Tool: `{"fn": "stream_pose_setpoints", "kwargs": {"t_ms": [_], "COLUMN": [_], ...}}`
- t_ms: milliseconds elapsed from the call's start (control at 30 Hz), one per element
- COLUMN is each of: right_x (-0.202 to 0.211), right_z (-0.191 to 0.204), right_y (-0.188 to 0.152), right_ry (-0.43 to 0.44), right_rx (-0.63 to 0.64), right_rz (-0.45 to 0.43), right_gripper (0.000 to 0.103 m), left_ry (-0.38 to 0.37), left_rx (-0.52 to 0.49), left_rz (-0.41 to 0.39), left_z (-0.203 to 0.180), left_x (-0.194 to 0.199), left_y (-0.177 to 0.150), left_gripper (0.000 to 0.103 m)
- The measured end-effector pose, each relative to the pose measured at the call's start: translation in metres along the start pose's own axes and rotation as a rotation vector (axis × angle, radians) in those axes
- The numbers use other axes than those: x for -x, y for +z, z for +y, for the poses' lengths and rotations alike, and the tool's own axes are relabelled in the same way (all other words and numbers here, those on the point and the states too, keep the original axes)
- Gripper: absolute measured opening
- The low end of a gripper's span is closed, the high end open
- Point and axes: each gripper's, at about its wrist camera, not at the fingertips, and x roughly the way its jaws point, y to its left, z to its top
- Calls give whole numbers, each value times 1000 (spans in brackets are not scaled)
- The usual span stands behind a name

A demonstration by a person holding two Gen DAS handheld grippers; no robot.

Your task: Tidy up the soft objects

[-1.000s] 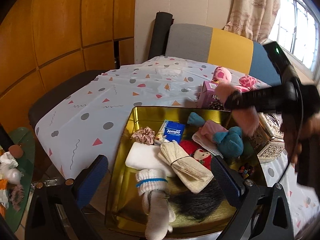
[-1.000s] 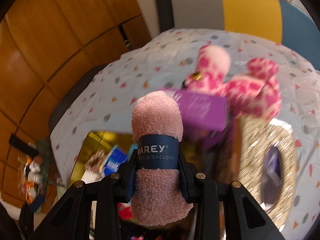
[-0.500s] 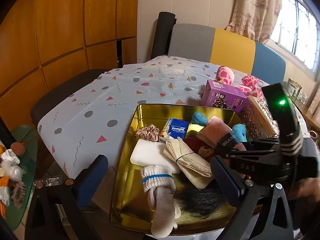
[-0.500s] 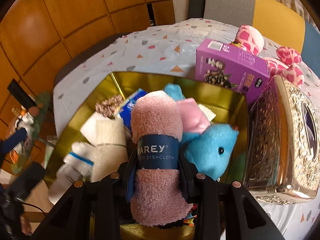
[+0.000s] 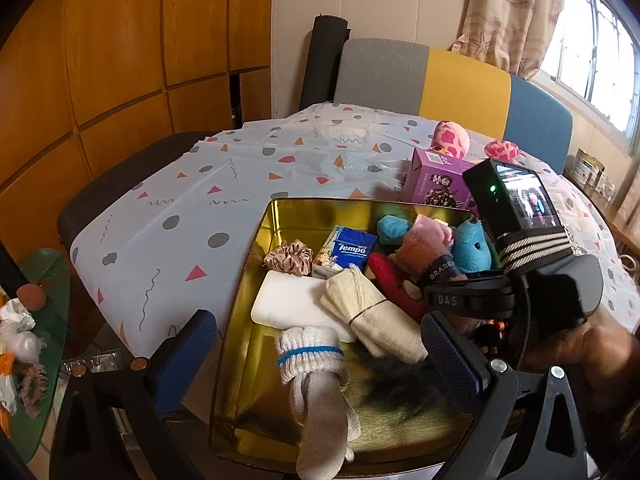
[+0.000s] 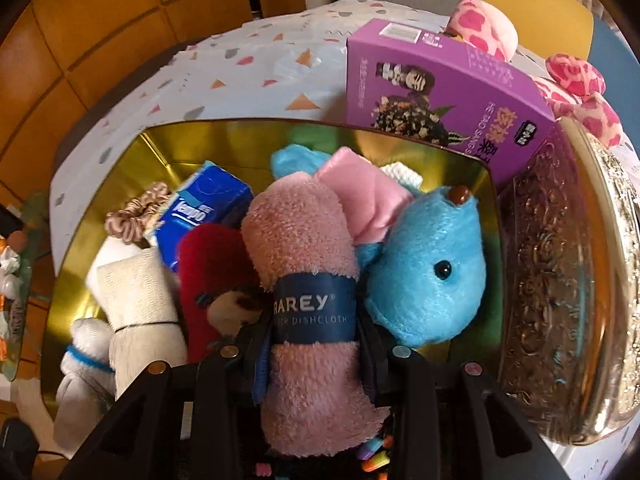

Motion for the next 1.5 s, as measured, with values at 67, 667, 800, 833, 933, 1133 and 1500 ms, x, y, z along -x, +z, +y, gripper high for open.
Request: {"fn": "stream_pose_setpoints", "kwargs": {"t_ms": [67,667,800,833,933,1133,1500], "right_x": [-4,62,84,88,103,118,126], "right_z": [2,4,0,-1,-9,-20,-30], "right_y": [-2,-35,-51,-54,-71,-103,-134], "right_ry": [-8,19,-33,-45,-99,-165,-231], "right_rx": [-4,-13,-31,-39,-89,-155,-183], "right_rz": [3,-206,-281,-296,-352,-394,-418], "right_gripper": [35,69,70,71,74,79,79], "left_ry": [1,11,23,23,4,-16,-28], "left_rx": [1,-2,-14,-16,-15,-31,-53], "left_rz": [0,-49,-78,-84,-94,-98,-97], "left_z": [0,-4,-9,-11,-16,-33,-49], "left_x": [-1,18,25,27,30,35,39], "left_y": [0,-1,-2,-2,-3,-7,-13], "left_gripper": [103,103,103,103,103,103,103]}}
